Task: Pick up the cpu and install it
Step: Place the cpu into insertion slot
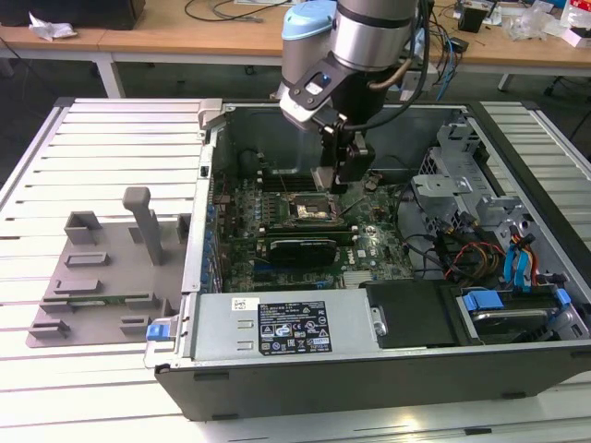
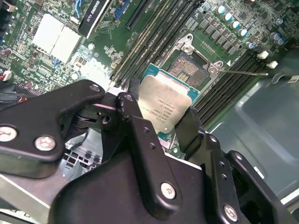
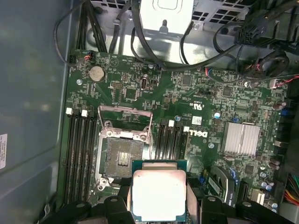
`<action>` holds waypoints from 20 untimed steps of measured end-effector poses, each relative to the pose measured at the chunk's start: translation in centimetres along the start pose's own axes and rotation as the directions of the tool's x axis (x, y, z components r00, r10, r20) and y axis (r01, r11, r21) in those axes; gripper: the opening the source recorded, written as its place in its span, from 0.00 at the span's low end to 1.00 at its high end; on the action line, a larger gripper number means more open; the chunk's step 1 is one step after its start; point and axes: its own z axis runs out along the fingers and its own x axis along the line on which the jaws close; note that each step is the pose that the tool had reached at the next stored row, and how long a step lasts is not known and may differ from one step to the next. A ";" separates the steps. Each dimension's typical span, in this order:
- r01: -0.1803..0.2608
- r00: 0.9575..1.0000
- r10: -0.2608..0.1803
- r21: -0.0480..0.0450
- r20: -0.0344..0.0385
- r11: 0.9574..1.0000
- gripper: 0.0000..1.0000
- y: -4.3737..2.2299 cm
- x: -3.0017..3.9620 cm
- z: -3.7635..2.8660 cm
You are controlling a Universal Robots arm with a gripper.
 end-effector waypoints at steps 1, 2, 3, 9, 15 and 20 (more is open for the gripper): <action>0.000 1.000 0.000 0.000 0.000 1.000 0.55 0.00 0.00 0.05; 0.000 1.000 0.000 0.000 0.000 1.000 0.55 0.01 0.00 0.11; 0.000 1.000 0.000 0.000 0.000 1.000 0.55 0.02 0.00 0.30; 0.000 1.000 0.000 0.000 0.000 1.000 0.55 0.06 0.01 0.88; 0.000 1.000 0.000 0.000 0.000 1.000 0.55 0.09 0.01 1.43; 0.000 1.000 0.000 0.000 0.000 1.000 0.55 0.11 0.01 1.80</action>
